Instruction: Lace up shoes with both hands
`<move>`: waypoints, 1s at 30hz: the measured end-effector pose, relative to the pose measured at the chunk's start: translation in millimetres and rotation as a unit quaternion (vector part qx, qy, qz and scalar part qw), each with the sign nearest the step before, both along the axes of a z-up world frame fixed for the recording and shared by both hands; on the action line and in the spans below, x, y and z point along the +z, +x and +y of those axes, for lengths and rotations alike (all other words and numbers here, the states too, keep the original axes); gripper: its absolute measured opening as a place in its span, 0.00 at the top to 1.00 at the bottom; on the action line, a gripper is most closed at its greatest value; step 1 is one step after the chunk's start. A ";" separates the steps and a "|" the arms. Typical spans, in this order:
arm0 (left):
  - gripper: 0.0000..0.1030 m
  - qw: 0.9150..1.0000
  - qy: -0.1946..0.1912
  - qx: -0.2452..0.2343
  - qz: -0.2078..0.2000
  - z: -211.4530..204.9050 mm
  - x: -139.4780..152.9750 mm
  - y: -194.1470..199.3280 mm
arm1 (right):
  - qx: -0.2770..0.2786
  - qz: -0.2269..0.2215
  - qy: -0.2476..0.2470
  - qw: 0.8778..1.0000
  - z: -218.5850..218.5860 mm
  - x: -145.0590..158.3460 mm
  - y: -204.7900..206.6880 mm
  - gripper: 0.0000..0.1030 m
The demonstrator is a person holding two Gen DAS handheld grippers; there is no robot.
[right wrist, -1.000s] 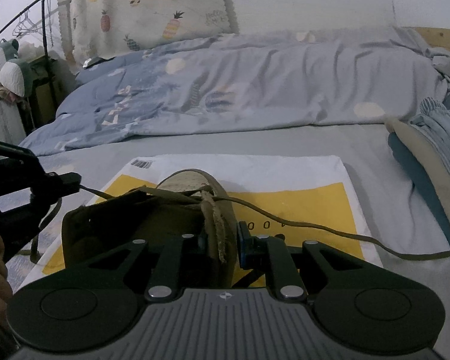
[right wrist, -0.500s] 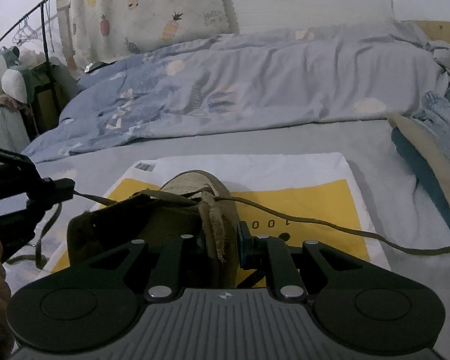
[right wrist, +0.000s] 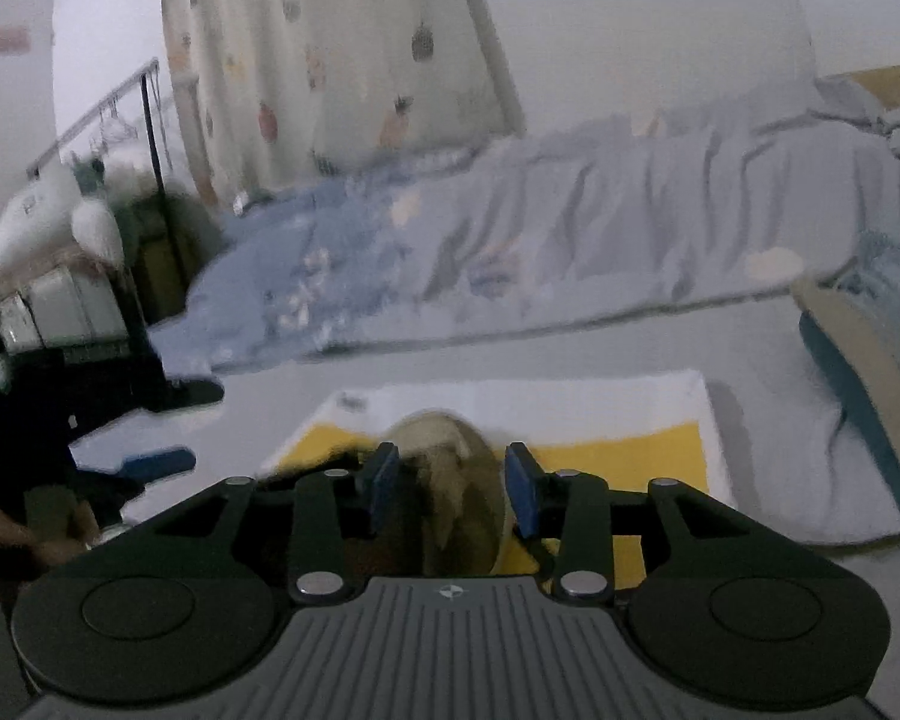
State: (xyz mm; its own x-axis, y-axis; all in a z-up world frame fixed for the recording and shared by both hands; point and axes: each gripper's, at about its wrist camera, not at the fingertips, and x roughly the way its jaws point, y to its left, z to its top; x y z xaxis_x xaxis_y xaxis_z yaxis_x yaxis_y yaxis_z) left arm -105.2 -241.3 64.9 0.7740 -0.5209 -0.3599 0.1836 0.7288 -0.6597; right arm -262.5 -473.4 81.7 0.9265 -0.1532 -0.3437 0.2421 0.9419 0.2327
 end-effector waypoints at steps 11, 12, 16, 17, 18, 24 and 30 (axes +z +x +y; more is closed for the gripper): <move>0.46 0.991 -0.021 -0.110 -0.069 -35.9 15.8 -32.0 | -0.175 -0.127 0.131 0.968 -144.9 16.2 -78.9 0.55; 0.46 0.990 -0.021 -0.120 -0.070 -39.9 16.0 -33.9 | -0.200 -0.125 0.145 0.961 -160.3 12.7 -86.7 0.55; 0.46 0.983 -0.013 -0.162 -0.086 -52.7 17.0 -43.2 | -0.286 -0.125 0.216 0.925 -211.7 -4.1 -120.8 0.55; 0.46 0.981 -0.010 -0.171 -0.089 -55.5 17.0 -45.4 | -0.297 -0.125 0.230 0.918 -219.0 -7.6 -126.9 0.55; 0.46 0.979 -0.008 -0.180 -0.092 -58.3 16.9 -47.7 | -0.306 -0.125 0.247 0.911 -225.8 -11.5 -132.6 0.55; 0.46 0.975 0.002 -0.202 -0.088 -70.1 12.0 -57.1 | -0.337 -0.117 0.312 0.881 -243.4 -28.2 -149.7 0.55; 0.46 0.975 0.010 -0.206 -0.085 -73.1 9.8 -56.8 | -0.354 -0.101 0.322 0.872 -248.4 -34.5 -156.7 0.55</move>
